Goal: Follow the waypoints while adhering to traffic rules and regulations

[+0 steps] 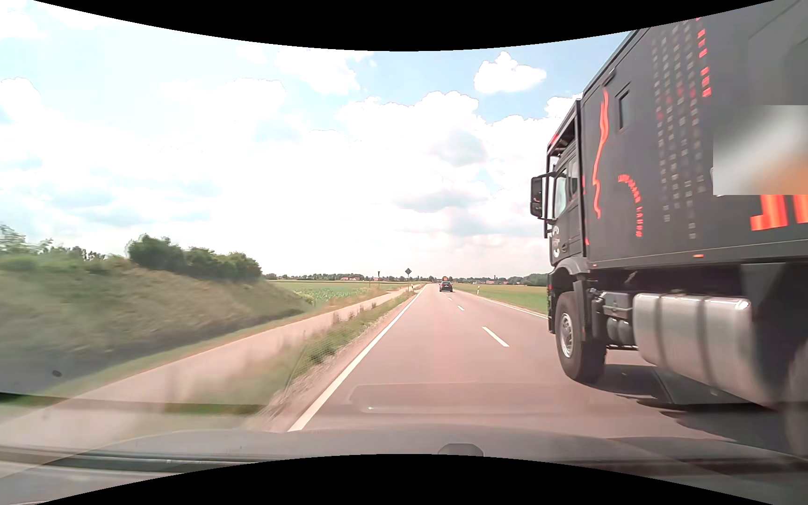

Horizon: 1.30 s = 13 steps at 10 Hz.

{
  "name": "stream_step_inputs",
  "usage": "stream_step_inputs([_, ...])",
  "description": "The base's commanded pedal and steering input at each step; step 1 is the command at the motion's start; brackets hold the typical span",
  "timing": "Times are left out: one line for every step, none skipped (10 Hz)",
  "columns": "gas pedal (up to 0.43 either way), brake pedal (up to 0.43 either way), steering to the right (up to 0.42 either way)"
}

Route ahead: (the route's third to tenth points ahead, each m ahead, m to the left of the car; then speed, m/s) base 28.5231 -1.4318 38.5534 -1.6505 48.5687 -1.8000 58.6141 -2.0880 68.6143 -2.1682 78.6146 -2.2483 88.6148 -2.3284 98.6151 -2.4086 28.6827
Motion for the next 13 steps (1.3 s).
stream_step_inputs([0.299, 0.000, 0.006])
stream_step_inputs([0.299, 0.000, 0.007])
stream_step_inputs([0.299, 0.000, 0.009])
stream_step_inputs([0.280, 0.000, 0.012])
stream_step_inputs([0.228, 0.000, 0.012])
stream_step_inputs([0.209, 0.000, 0.011])
stream_step_inputs([0.197, 0.000, 0.009])
stream_step_inputs([0.197, 0.000, 0.008])
stream_step_inputs([0.197, 0.000, 0.007])
stream_step_inputs([0.197, 0.000, 0.007])
stream_step_inputs([0.197, 0.000, 0.006])
stream_step_inputs([0.197, 0.000, 0.006])
stream_step_inputs([0.220, 0.000, 0.005])
